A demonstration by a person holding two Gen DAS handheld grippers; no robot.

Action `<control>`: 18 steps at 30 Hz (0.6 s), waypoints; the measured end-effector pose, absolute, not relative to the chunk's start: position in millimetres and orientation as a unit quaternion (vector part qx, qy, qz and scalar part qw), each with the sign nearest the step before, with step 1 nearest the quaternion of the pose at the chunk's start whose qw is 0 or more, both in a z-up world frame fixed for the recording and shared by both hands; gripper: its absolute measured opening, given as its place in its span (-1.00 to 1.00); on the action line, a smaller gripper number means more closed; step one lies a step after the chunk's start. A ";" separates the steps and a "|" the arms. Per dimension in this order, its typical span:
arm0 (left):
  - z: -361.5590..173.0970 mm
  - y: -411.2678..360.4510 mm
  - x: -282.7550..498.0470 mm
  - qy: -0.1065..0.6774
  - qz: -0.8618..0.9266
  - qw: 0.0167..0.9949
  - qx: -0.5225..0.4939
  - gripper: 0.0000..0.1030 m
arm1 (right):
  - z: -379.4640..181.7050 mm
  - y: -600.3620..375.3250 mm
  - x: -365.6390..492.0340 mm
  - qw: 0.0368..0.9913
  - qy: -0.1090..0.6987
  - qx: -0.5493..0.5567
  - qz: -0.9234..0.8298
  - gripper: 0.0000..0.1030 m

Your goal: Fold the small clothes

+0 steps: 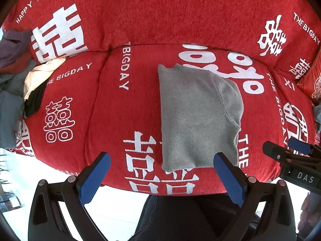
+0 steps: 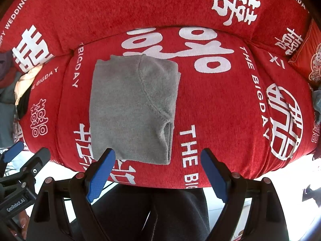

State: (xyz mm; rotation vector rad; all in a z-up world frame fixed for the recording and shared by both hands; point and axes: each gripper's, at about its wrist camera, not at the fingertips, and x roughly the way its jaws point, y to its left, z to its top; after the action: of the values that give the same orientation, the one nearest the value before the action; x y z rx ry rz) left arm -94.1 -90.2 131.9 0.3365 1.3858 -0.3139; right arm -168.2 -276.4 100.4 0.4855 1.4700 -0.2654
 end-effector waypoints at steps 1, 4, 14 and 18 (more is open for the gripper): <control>132.1 -90.1 -94.0 0.633 -0.143 0.745 0.153 0.99 | 100.6 -275.9 -168.4 0.707 0.662 0.218 -0.119 0.73; 132.3 -89.8 -95.0 0.631 -0.140 0.747 0.153 0.99 | 100.5 -275.6 -168.9 0.708 0.662 0.218 -0.119 0.73; 132.8 -89.5 -95.9 0.631 -0.140 0.747 0.154 0.99 | 103.7 -275.5 -167.5 0.711 0.660 0.212 -0.117 0.73; 133.1 -88.8 -96.2 0.631 -0.139 0.747 0.155 0.99 | 103.6 -276.0 -166.6 0.711 0.661 0.211 -0.115 0.73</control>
State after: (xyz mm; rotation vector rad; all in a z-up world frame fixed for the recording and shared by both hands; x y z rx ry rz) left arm -96.2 -88.8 133.1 0.3399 1.3816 -0.3049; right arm -166.6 -276.0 103.6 0.4688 1.4651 -0.2554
